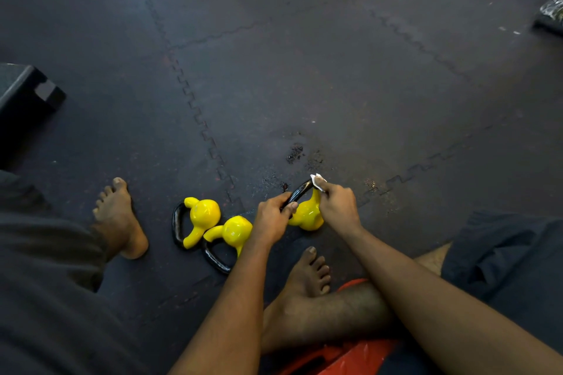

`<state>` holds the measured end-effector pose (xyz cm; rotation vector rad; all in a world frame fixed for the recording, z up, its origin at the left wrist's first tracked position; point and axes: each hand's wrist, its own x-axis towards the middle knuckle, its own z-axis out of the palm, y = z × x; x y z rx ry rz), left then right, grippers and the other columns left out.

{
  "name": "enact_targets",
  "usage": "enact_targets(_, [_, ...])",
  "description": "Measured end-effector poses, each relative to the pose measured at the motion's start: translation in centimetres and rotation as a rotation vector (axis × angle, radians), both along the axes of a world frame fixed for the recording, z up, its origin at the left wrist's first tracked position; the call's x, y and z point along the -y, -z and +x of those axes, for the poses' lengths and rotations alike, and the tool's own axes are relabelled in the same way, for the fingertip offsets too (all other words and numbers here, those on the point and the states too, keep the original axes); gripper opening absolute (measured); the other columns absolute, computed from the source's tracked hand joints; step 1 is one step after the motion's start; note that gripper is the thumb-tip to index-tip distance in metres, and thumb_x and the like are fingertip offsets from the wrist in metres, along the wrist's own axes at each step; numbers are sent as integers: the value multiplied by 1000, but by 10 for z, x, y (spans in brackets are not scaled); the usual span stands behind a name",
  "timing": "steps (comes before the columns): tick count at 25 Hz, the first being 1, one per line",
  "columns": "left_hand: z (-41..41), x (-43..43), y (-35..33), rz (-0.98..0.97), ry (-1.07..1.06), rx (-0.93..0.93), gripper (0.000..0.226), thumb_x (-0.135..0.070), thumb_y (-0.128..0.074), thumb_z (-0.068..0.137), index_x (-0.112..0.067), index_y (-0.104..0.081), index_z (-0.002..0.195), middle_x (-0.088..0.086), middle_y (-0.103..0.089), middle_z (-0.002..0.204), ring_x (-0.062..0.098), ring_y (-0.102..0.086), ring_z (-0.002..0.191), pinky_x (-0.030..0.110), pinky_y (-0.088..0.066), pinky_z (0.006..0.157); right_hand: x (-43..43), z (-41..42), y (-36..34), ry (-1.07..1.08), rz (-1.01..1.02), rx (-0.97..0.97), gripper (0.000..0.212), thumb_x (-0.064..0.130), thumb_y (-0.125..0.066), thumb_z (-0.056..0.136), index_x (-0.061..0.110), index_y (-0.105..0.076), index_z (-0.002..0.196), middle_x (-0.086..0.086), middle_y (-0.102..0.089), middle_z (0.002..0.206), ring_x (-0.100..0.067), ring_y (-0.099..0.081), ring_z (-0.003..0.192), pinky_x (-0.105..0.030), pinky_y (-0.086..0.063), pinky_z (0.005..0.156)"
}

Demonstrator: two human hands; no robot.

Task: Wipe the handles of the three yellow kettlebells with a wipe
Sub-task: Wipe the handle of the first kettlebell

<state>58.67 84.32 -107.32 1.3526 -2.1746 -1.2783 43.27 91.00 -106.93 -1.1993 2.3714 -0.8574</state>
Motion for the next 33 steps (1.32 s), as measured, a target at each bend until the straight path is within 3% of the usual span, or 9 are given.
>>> enact_targets(6, [1, -1, -4, -7, 48, 35, 36, -28, -60, 93, -21, -61, 128, 7, -70, 104, 18, -62, 92, 23, -45, 82, 5, -16, -7, 16, 11, 124, 29, 10, -52, 90, 21, -75, 104, -6, -75, 100, -25, -66, 93, -28, -46, 76])
enact_targets(11, [1, -4, -5, -32, 97, 7, 32, -23, -62, 92, -18, -65, 123, 5, -71, 106, 10, -59, 90, 15, -39, 77, 9, -32, -19, -101, 219, 121, 25, 13, -49, 88, 16, -74, 89, -11, -72, 89, -29, -61, 88, -29, -37, 65])
enact_targets(13, [0, -6, -4, -54, 77, 2, 30, -23, -62, 92, -17, -65, 121, 6, -70, 103, 10, -57, 88, 14, -37, 75, 5, -32, -21, -85, 230, 149, 25, 13, -49, 87, 16, -74, 88, -11, -72, 87, -27, -60, 87, -28, -37, 65])
enact_targets(17, [-1, -5, -2, -37, 26, 4, 25, -24, -60, 93, -19, -66, 117, 4, -67, 92, 16, -58, 83, 20, -38, 71, -2, -18, -19, 14, 47, 169, 28, 8, -53, 86, 20, -77, 91, -5, -74, 82, -21, -62, 79, -25, -38, 63])
enact_targets(20, [-3, -6, -5, -47, 37, -4, 26, -23, -60, 94, -17, -66, 118, 7, -69, 97, 14, -58, 84, 20, -39, 72, -3, -16, -17, 49, 21, 187, 29, 6, -52, 85, 20, -77, 89, -4, -73, 80, -20, -61, 74, -24, -38, 60])
enact_targets(25, [-8, -9, -4, -49, 64, 2, 27, -24, -60, 93, -19, -65, 119, 7, -69, 100, 16, -60, 87, 21, -41, 74, 2, -27, -15, 46, 190, 127, 27, 10, -51, 82, 19, -76, 87, -9, -71, 80, -28, -62, 83, -29, -43, 65])
enact_targets(30, [-2, -8, -1, -56, 59, 3, 26, -23, -60, 93, -19, -65, 118, 5, -69, 98, 15, -60, 86, 20, -39, 72, 2, -18, -21, -85, 151, 27, 23, 14, -49, 88, 21, -71, 88, -12, -70, 81, -31, -63, 79, -34, -47, 66])
enact_targets(33, [-4, -10, -3, -45, 127, -2, 29, -22, -61, 92, -17, -64, 121, 4, -68, 105, 12, -57, 90, 22, -43, 79, 9, -27, -31, -222, 430, -34, 21, 13, -49, 87, 12, -70, 91, -18, -69, 99, -37, -60, 97, -34, -45, 73])
